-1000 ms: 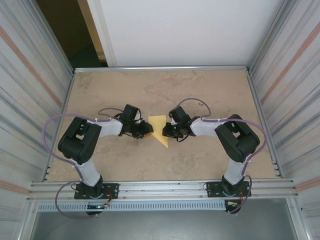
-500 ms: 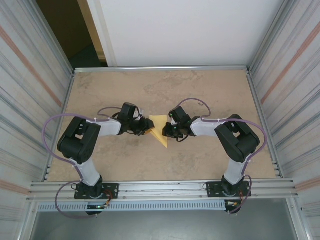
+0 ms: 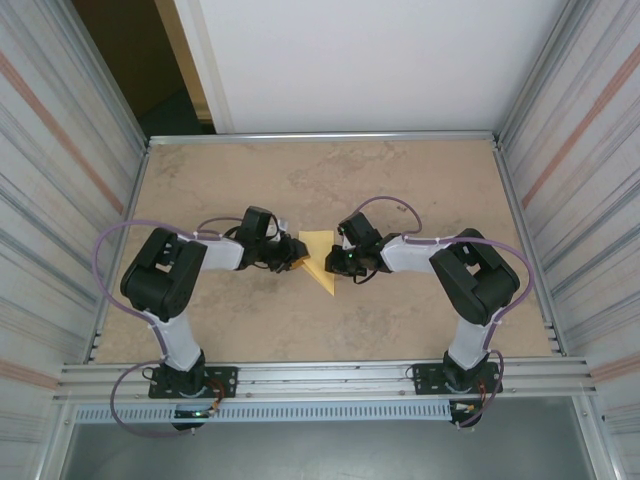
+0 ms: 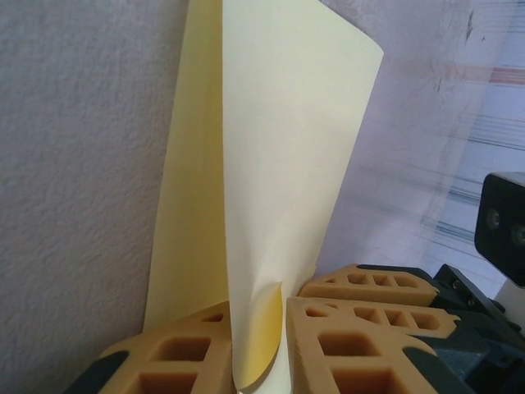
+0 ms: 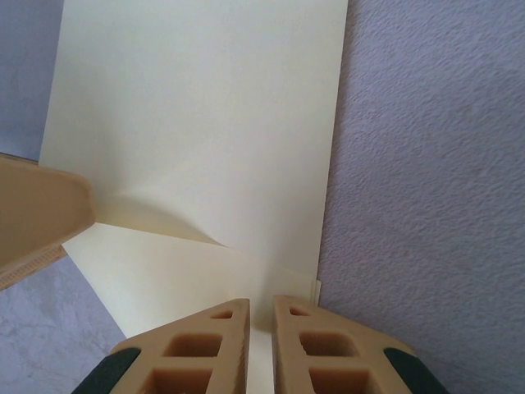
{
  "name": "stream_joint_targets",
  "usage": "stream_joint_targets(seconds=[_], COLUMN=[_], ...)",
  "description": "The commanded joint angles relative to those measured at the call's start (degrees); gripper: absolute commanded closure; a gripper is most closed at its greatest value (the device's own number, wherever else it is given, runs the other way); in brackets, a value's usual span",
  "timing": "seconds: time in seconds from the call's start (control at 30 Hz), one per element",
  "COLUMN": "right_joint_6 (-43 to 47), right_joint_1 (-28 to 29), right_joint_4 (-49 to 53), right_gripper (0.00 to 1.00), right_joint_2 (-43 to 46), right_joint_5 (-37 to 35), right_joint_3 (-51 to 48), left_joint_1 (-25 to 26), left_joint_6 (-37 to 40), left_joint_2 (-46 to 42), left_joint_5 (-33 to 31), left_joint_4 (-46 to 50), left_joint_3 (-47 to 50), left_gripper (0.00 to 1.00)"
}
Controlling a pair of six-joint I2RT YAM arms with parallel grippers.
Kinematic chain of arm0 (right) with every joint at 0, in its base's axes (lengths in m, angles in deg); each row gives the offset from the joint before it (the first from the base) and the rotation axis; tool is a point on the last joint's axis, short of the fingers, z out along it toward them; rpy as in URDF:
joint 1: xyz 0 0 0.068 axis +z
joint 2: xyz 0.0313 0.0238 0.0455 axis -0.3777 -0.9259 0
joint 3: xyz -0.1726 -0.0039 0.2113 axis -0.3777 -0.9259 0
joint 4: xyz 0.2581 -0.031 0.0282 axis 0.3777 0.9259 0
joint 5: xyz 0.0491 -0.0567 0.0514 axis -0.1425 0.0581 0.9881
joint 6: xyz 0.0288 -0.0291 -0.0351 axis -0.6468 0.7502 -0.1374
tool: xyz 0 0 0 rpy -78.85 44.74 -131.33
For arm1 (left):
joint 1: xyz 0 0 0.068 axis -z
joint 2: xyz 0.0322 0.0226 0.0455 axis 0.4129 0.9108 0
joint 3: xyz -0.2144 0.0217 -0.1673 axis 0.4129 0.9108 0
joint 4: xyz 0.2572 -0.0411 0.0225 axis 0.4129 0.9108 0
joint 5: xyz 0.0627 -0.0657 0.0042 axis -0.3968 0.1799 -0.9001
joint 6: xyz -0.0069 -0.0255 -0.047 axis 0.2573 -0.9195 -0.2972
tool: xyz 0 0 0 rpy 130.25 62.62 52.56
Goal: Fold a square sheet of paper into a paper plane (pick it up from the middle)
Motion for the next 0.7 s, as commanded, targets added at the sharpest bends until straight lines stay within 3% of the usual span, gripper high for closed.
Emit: stream_joint_targets(seconds=[0.0,0.33,0.53,0.67], right_joint_6=[-0.4,0.1,4.0,10.1], right_joint_1=[-0.5,-0.9,-1.5,-0.4], right_joint_4=[1.0,0.8,-0.9,0.3], right_gripper=[0.86,0.83,0.70,0.63], right_joint_2=[-0.6,1.1,7.6,11.7], right_joint_5=[0.4,1.1,0.0,-5.2], right_joint_3=[-1.0,-0.8,-2.1,-2.7], left_joint_1=[-0.2,-1.1,-1.3,-1.3], left_joint_6=[2.1,2.6,2.1,0.2], left_joint_2=[0.3,0.0,-2.3,-5.3], left_joint_5=[1.8,1.8,-0.9,-3.8], left_joint_4=[1.0,1.3,3.1,3.8], left_joint_3=[0.1,0.1,0.4,1.1], left_gripper=[0.80,0.88,0.93,0.93])
